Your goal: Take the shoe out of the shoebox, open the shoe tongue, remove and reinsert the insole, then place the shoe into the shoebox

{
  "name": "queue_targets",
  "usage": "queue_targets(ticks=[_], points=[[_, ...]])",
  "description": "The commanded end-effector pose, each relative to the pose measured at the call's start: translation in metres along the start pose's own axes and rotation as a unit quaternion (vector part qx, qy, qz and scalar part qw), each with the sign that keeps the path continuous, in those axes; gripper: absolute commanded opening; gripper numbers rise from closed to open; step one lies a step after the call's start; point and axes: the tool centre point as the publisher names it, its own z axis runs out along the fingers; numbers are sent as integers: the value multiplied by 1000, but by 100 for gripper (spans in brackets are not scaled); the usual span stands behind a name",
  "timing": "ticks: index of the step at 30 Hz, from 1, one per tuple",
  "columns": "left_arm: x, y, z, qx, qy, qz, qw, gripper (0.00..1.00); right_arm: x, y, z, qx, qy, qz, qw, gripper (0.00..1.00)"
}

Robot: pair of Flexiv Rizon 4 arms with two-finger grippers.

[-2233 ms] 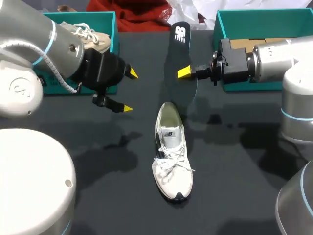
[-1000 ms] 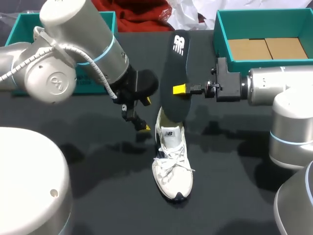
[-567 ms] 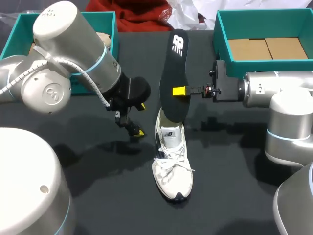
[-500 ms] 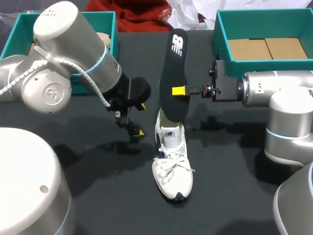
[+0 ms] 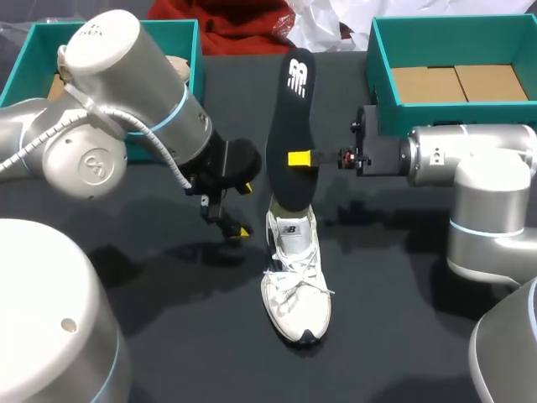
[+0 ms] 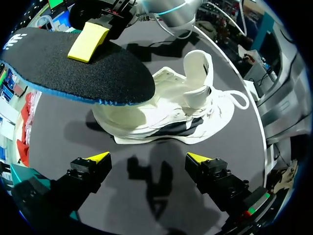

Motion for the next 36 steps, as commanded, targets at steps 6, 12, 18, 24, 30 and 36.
queue_targets(ticks=[6, 12, 18, 24, 30, 36], points=[[-3, 4, 12, 10, 1, -1, 1000, 100, -4, -5, 11, -11, 12, -13, 1000, 0], [-3, 5, 15, 14, 2, 1, 1000, 100, -5, -6, 14, -22, 5, -27, 999, 0], [-4, 3, 19, 18, 3, 5, 1000, 100, -10, -8, 12, -31, 6, -41, 999, 0], [-6, 1, 22, 22, -2, 9, 1000, 100, -14, -11, 9, -34, 4, -55, 998, 0], [-7, 0, 27, 20, 0, 14, 1000, 100, -19, -13, 7, -39, 4, -68, 997, 0], [-8, -2, 32, 12, 4, 22, 1000, 100, -23, -12, 6, -37, 3, -77, 996, 0]])
